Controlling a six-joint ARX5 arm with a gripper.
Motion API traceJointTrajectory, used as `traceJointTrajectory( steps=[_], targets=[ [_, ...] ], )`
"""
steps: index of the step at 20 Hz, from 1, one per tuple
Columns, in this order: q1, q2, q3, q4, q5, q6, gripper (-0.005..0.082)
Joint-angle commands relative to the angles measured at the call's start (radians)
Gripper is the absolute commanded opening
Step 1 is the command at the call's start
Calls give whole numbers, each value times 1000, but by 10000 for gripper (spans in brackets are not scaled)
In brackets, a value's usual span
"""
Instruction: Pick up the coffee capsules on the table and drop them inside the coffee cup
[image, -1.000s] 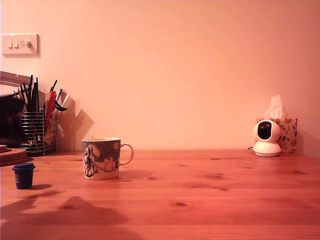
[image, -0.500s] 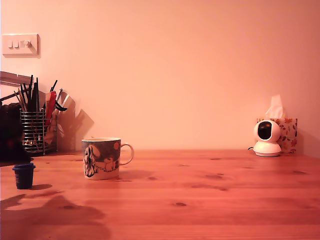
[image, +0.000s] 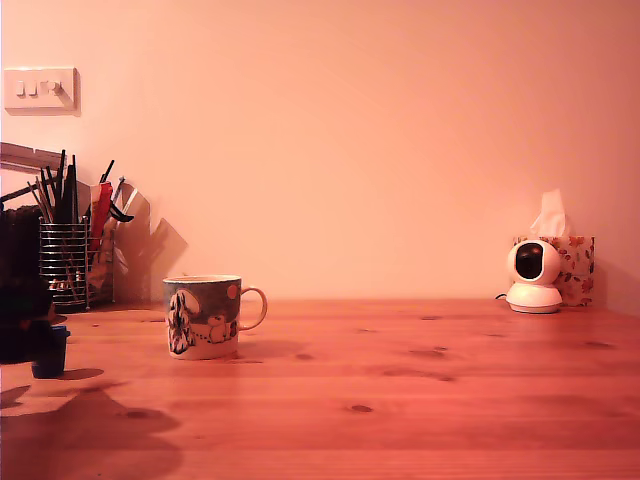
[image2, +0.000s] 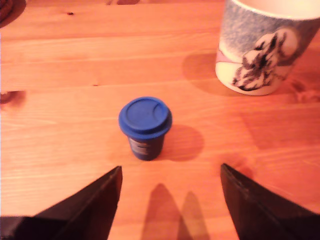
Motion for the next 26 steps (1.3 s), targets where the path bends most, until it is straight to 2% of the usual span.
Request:
traceJointTrajectory(
  steps=[1, 6, 16, 18, 23, 26],
  targets=[
    [11, 34, -12, 40, 2, 6, 571],
    [18, 115, 21, 80, 44, 22, 570],
    [35, 239, 132, 86, 46, 35, 569],
    [35, 253, 150, 85, 49, 56, 569],
    [48, 258, 177, 77, 51, 60, 569],
    [60, 260, 195, 72, 63, 83, 569]
  ],
)
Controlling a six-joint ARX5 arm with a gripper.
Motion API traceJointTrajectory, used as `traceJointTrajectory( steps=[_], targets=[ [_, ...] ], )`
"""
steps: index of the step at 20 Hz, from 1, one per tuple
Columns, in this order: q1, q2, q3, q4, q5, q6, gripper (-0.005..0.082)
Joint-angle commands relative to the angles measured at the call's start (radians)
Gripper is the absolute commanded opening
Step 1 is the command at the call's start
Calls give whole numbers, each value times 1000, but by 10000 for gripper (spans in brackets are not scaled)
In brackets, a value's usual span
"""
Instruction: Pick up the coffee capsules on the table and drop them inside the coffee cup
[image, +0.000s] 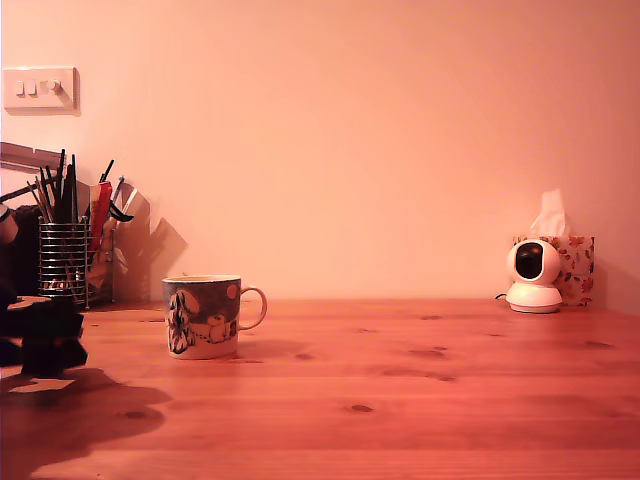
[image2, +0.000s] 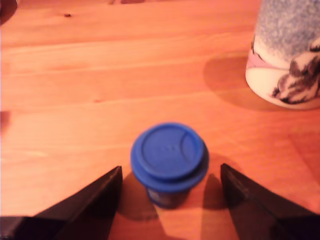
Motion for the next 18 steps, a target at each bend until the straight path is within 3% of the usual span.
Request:
traceJointTrajectory(
  steps=[1, 7, 11, 18],
  targets=[
    [10, 24, 10, 2, 17, 15, 568],
    [12, 39, 11, -16, 24, 15, 567],
    [12, 39, 11, -22, 24, 14, 512],
    [12, 39, 11, -24, 31, 14, 489]
  ],
)
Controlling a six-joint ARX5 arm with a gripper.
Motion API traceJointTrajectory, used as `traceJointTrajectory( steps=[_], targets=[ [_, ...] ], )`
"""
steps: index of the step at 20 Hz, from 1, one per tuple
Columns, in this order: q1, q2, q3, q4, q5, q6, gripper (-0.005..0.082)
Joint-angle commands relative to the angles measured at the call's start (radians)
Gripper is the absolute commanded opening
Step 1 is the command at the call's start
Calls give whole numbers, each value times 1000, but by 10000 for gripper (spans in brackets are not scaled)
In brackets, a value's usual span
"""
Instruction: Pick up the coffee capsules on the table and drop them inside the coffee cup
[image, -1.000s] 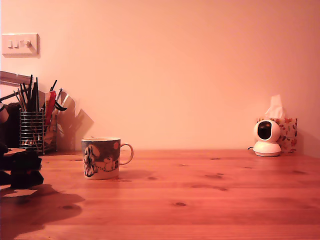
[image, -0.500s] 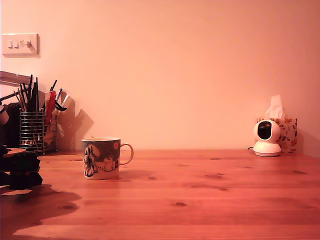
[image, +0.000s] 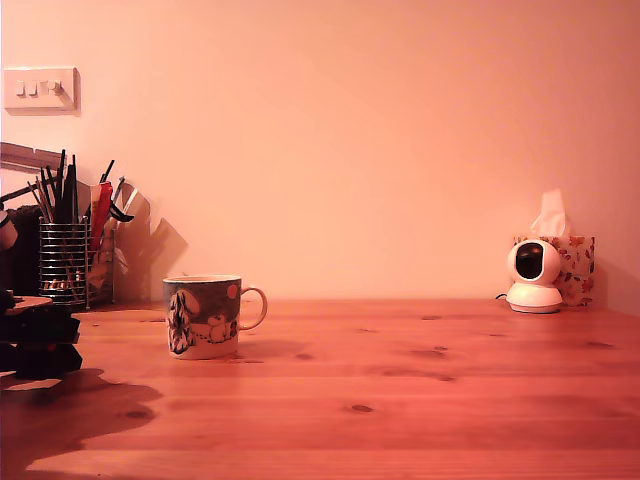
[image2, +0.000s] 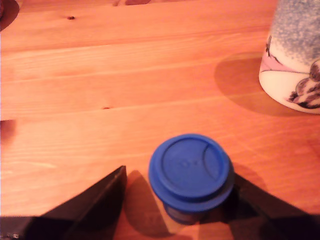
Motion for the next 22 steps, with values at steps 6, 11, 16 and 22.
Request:
traceJointTrajectory(
  steps=[6, 11, 16, 22],
  targets=[
    [3, 15, 0, -1, 33, 3, 83],
    [3, 15, 0, 0, 32, 2, 76],
    [3, 4, 0, -3, 37, 1, 76],
    [1, -118, 0, -131, 96, -5, 76]
  ],
)
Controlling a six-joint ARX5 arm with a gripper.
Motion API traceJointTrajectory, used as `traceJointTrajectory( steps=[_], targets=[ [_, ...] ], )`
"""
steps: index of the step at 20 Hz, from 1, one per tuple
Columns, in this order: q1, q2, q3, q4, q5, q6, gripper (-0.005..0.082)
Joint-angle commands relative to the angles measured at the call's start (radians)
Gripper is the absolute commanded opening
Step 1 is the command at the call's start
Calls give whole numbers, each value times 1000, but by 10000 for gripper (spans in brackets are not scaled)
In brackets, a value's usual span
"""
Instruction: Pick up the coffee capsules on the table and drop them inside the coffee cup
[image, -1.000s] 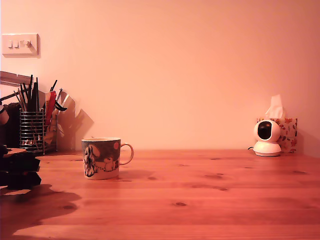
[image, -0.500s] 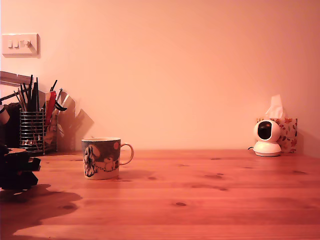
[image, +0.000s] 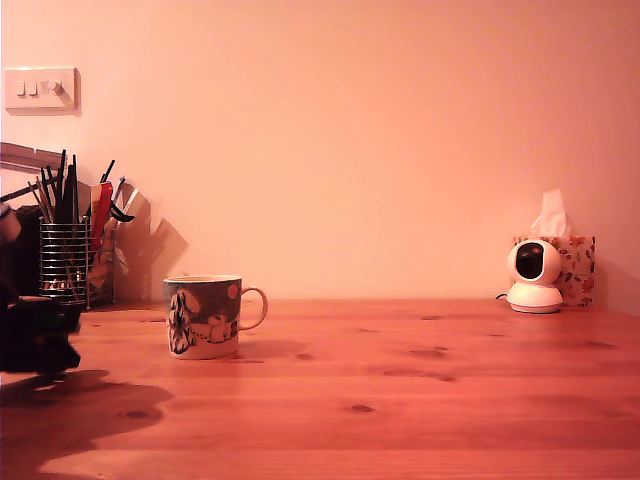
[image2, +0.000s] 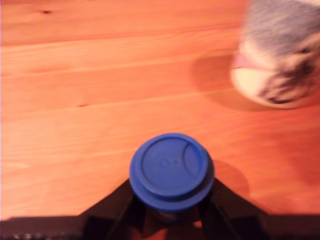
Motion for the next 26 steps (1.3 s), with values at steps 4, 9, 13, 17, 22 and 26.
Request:
traceJointTrajectory(
  steps=[4, 9, 13, 17, 22, 26],
  targets=[
    [-1, -151, -1, -167, 98, -3, 76],
    [-1, -302, 9, -323, 145, -3, 76],
    [-11, -364, 102, -540, 160, -1, 76],
    [-49, -368, 242, -739, 163, 6, 76],
    [-81, -367, 400, -922, 163, 26, 76],
    [-101, -365, 502, -997, 162, 51, 77]
  ],
)
